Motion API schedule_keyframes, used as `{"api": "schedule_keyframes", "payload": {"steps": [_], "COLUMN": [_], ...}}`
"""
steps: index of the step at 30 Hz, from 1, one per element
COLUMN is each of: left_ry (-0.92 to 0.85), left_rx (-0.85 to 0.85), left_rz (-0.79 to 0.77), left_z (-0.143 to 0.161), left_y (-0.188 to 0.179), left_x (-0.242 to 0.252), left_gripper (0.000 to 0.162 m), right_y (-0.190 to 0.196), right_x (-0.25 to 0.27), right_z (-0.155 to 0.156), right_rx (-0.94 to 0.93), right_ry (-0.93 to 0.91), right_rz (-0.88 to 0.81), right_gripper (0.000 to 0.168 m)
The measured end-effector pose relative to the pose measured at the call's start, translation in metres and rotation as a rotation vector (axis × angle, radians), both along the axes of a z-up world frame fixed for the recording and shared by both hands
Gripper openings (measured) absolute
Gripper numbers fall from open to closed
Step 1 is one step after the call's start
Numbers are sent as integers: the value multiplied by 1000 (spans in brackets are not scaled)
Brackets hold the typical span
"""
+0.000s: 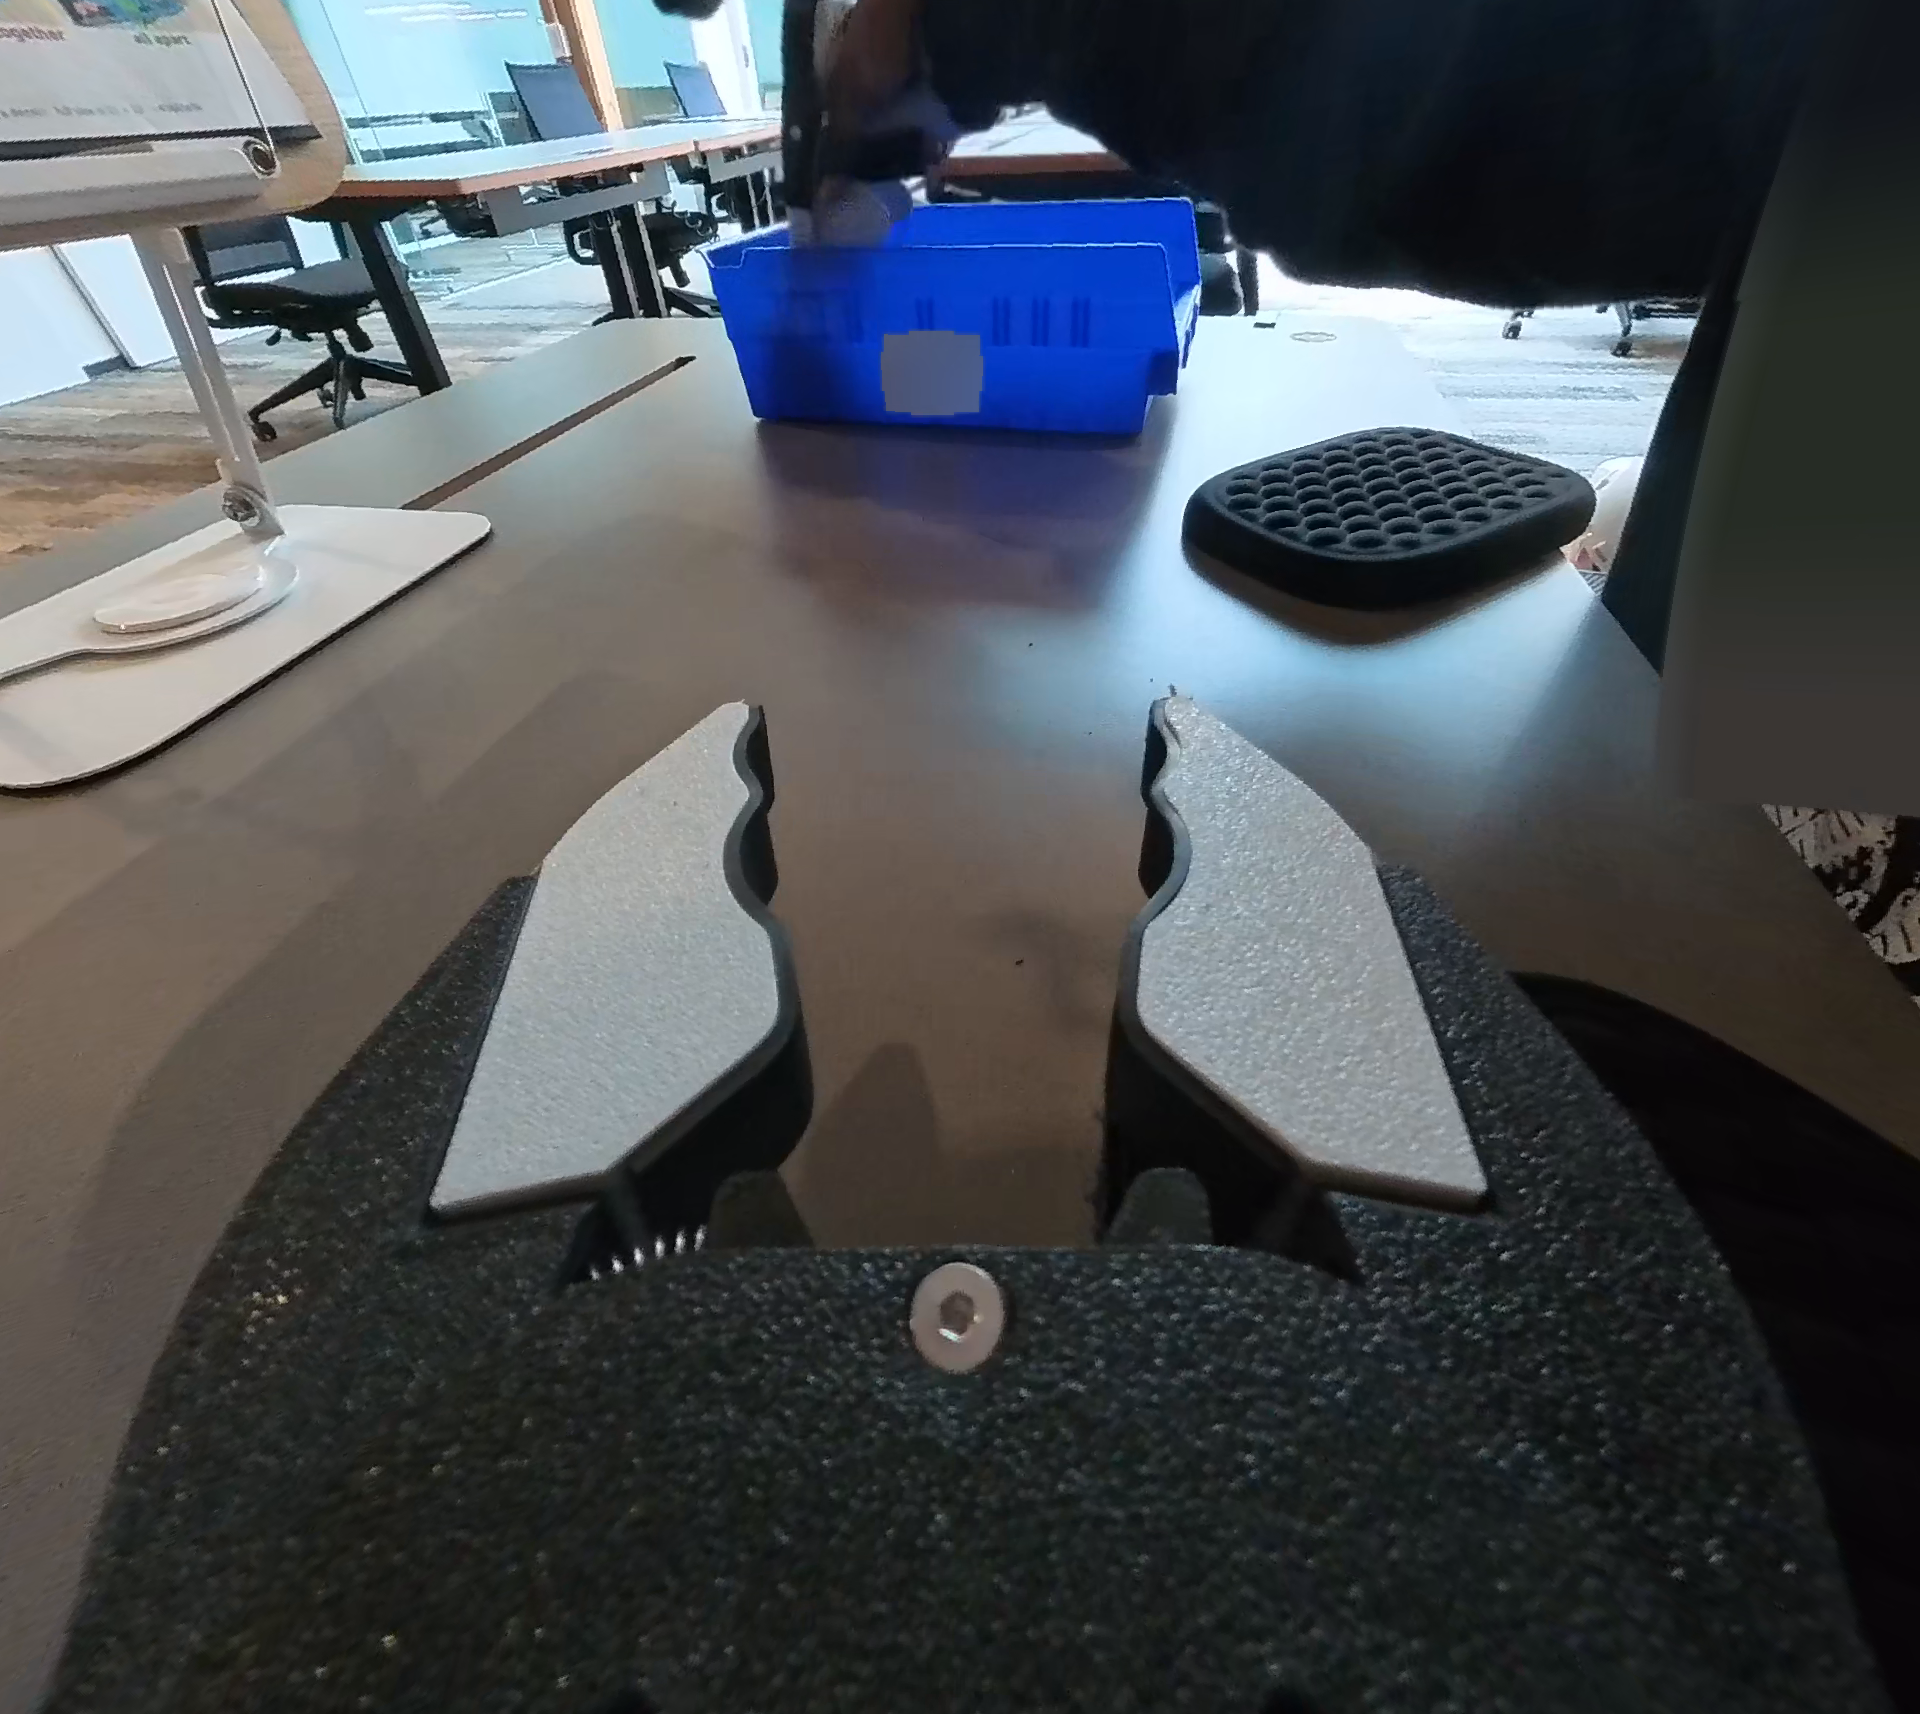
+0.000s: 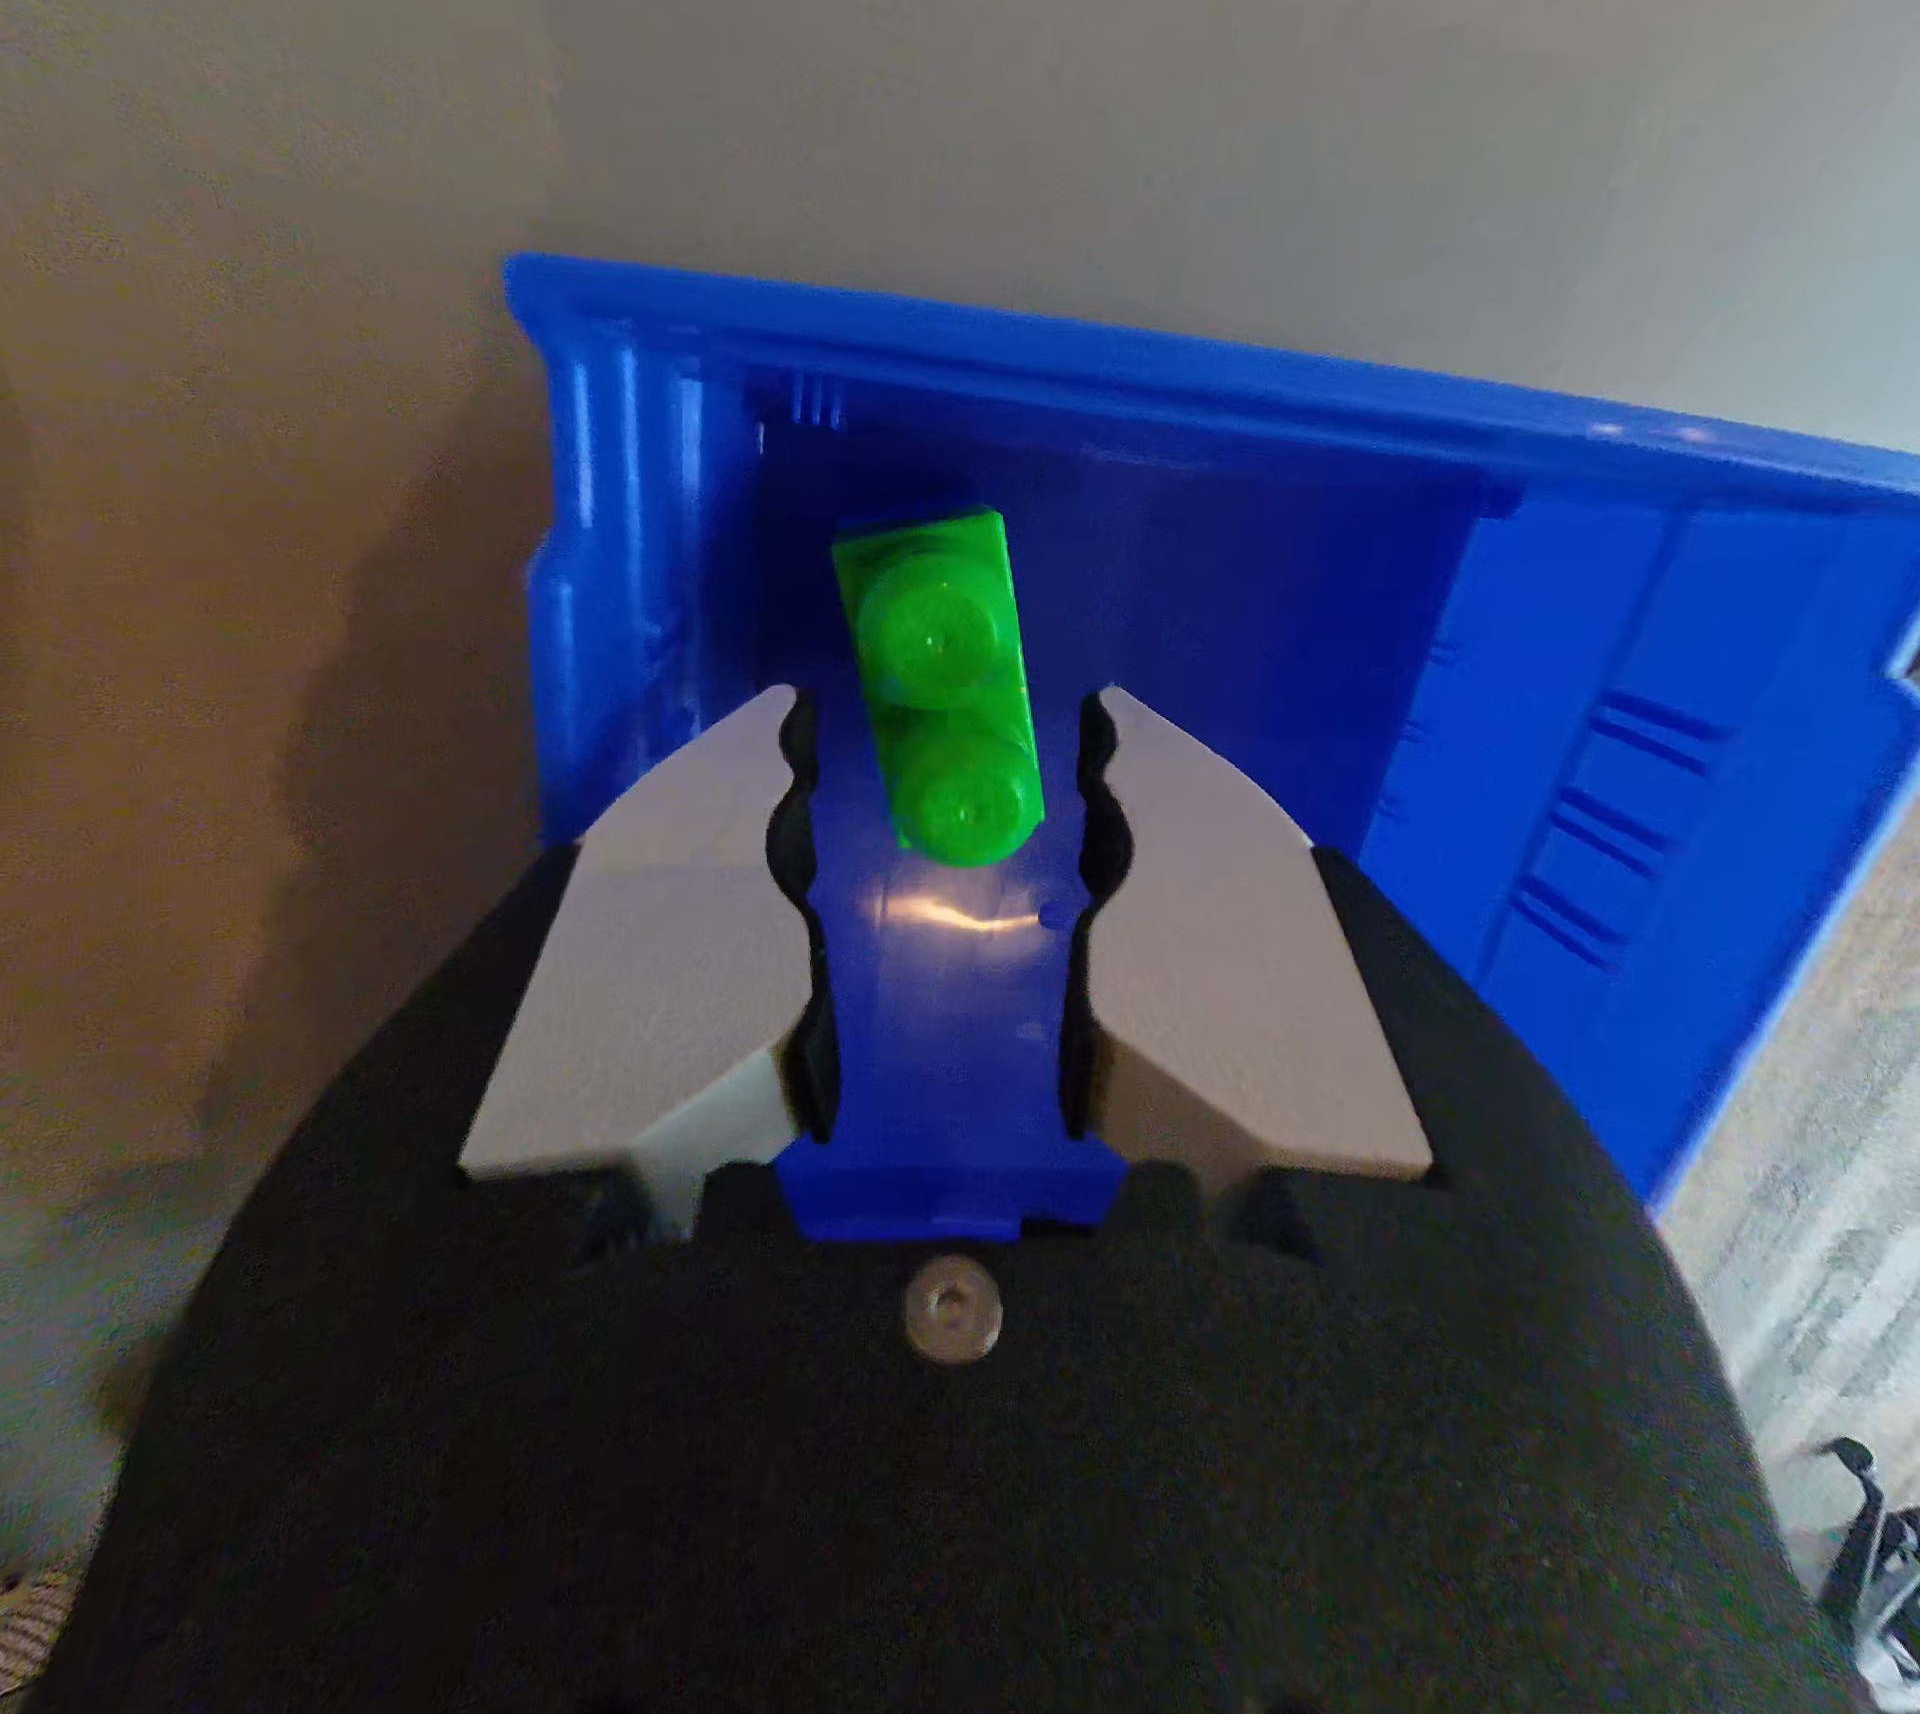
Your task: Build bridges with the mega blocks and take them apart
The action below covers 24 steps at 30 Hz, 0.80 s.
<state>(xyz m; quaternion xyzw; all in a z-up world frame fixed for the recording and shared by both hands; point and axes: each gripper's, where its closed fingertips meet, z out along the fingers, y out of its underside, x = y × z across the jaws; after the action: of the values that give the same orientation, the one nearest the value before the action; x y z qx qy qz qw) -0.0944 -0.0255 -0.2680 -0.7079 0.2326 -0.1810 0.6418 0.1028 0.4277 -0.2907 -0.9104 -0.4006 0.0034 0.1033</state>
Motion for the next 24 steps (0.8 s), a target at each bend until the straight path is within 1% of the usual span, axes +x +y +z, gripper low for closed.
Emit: {"api": "schedule_keyframes", "payload": {"steps": [4, 8, 12, 16, 20, 24], "left_ry": [3, -5, -16, -33, -54, -71], "left_rx": [-1, 1, 3, 9, 21, 31], "left_rz": [2, 8, 15, 27, 43, 63], "left_z": [0, 0, 1, 3, 6, 8], "left_y": [0, 0, 1, 1, 1, 1], "left_x": [0, -1, -3, -5, -9, -12], "left_gripper": [68, 68, 68, 68, 68, 67], "right_y": [-3, -16, -55, -105, -149, -184], "right_x": [1, -11, -36, -57, -64, -71], "right_z": [28, 71, 115, 147, 156, 145], "right_rx": [79, 241, 394, 497, 570, 631], "right_ry": [42, 177, 407, 627, 758, 870], "right_rz": [35, 104, 227, 346, 429, 493], "right_gripper": [54, 62, 75, 79, 83, 83]}}
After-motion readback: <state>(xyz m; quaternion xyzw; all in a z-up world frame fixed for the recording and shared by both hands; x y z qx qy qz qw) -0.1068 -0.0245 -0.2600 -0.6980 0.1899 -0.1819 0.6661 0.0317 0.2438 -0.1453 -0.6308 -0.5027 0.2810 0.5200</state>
